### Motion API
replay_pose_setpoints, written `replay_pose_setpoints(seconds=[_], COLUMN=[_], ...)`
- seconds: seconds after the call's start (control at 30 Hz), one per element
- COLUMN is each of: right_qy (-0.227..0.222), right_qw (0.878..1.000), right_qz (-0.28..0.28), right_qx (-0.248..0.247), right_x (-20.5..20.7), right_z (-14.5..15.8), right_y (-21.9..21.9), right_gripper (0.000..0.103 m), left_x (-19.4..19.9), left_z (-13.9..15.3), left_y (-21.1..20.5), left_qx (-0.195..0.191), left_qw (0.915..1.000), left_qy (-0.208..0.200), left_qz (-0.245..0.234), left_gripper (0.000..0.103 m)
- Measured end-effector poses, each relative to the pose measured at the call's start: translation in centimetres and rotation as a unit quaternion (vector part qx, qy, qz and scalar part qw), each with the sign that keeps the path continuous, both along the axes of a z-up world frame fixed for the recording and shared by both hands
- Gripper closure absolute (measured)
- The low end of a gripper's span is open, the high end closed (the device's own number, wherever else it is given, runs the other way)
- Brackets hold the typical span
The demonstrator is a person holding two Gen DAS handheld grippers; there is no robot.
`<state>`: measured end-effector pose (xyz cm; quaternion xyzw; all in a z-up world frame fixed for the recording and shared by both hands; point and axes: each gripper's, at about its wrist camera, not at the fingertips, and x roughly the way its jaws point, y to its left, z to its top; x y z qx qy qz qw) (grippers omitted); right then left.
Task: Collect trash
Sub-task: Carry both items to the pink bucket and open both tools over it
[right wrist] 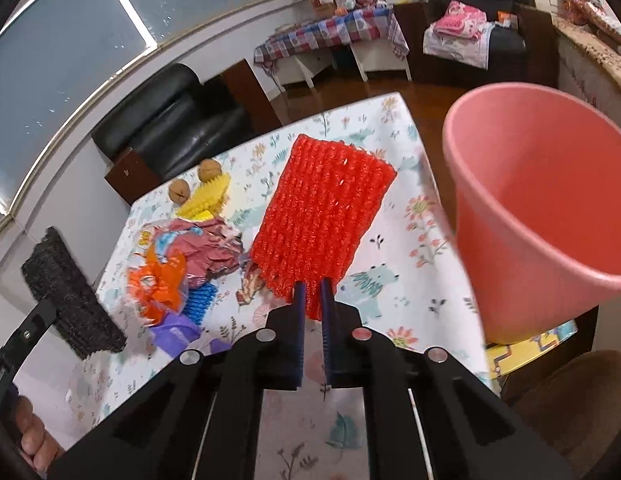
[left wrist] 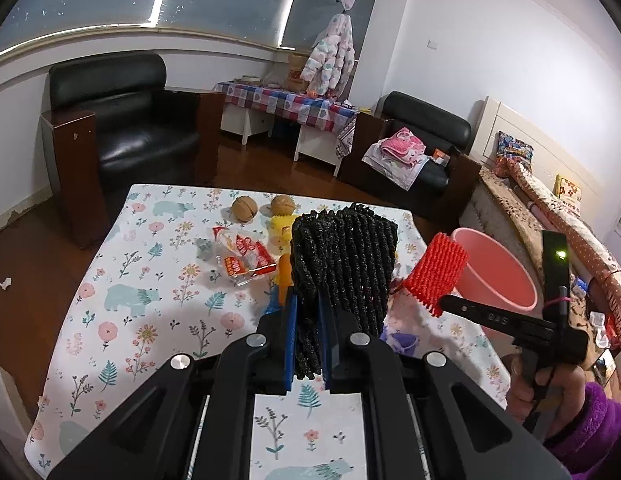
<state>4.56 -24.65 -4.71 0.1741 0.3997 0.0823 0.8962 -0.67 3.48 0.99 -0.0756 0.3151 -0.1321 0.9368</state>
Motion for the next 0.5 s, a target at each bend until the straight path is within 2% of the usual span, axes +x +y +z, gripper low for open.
replay_pose_setpoints(seconds=[0.17,0.33,0.5], right_qy=[-0.038,-0.057,-0.063], right_qw=[0.999,0.998,0.997], right_qz=[0.000,-0.020,-0.042], right_qx=[-0.017,-0.018,-0.023], right_x=[-2.1,-3.5,-4.6], right_z=[2.5,4.1,4.9], right_y=[-1.0,-3.0,-5.0], right_gripper=[0.095,0.095,0.095], left_x=[0.8,1.3,2.4], left_z=[1.5,3.5,4.6], left_y=[-1.4,-4.8,-8.6], left_qx=[-0.018,-0.006,0.000], left_qw=[0.9998,0.9994,0.9987], left_qy=[0.001,-0.021,-0.025], left_qz=[-0.007,-0.028,-0.044], left_gripper=[0.094,0.094,0.094])
